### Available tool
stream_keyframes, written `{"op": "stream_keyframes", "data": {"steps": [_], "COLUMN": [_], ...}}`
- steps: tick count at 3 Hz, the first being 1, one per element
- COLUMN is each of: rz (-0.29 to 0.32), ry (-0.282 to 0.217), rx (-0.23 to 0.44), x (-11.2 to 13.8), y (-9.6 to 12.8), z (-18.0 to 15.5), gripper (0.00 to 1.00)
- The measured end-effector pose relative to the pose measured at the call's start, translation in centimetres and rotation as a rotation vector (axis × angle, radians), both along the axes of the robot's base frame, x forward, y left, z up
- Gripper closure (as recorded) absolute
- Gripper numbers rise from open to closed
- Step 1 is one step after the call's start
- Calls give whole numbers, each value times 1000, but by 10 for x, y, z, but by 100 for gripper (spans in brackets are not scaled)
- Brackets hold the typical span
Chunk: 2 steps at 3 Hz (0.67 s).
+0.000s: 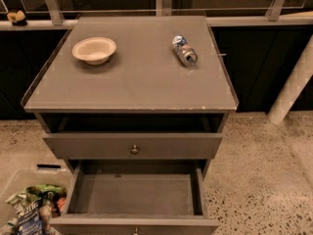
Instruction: Close middle drawer
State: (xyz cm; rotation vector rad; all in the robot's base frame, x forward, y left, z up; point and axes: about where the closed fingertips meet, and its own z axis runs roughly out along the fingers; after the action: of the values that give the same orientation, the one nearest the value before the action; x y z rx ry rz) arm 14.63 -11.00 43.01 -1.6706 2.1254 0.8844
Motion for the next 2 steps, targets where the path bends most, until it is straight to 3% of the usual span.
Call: {"op": "stream_keyframes", "data": {"steps": [1, 2], "rz": [1, -83], "ry": [6, -64], "rx": [-9, -77], "x": [16, 48], "y": [11, 7], "z": [-30, -32], "gripper": [0, 0]}}
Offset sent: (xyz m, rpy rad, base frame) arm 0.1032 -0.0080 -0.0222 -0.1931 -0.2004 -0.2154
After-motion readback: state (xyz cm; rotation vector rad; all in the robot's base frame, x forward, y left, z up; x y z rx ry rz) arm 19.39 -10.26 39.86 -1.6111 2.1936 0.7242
